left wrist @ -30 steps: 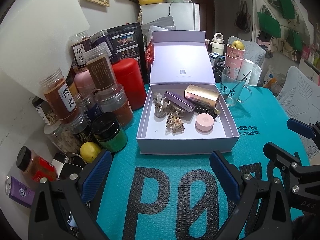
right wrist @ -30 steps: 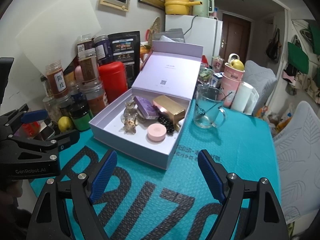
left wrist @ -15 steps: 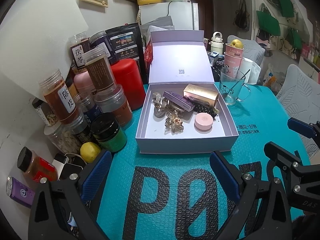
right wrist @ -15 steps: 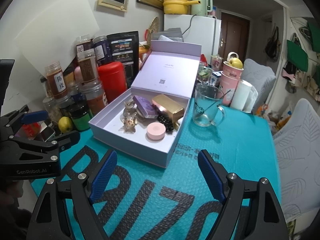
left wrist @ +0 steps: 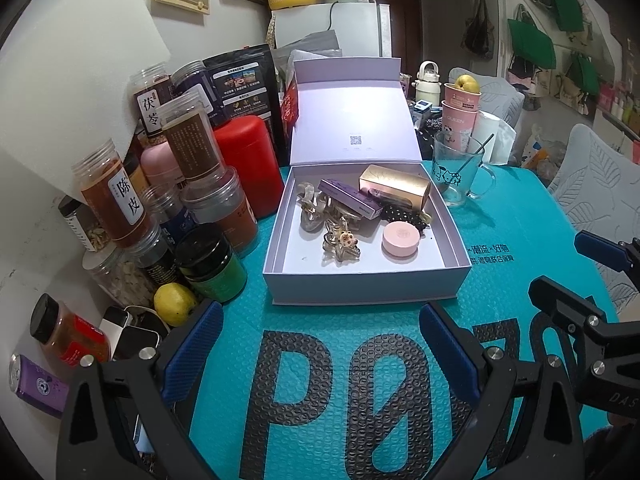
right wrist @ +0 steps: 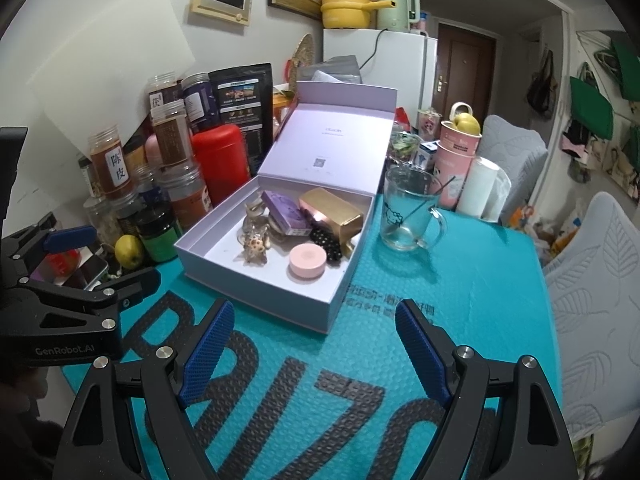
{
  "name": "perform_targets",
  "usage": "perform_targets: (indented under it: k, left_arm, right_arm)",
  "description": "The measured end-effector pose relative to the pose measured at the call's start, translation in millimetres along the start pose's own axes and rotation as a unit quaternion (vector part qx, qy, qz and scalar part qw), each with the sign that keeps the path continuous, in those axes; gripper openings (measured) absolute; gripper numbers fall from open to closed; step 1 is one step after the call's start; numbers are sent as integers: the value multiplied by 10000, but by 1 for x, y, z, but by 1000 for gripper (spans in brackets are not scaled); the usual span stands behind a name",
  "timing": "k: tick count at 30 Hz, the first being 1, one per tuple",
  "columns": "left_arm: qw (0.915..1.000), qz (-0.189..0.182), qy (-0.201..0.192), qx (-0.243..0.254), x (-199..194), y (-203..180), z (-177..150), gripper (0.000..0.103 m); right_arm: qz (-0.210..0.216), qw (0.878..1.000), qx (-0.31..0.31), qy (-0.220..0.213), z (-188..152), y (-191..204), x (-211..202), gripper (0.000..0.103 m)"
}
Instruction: Organize rigid objects
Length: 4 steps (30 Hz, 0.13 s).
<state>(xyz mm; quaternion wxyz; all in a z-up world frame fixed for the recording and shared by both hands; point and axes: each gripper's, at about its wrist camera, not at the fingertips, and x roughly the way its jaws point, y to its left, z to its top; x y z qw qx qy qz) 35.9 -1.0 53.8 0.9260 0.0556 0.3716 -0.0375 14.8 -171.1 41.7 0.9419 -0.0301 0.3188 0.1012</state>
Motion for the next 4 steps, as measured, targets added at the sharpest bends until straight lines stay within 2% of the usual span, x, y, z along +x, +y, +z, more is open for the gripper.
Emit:
perform_targets:
  k: [4]
  left_arm:
    - [10000,-80,42,-24,3,0,-1,100]
  right_arm:
    - [-9,10000,42,14,-1,-1,0,84]
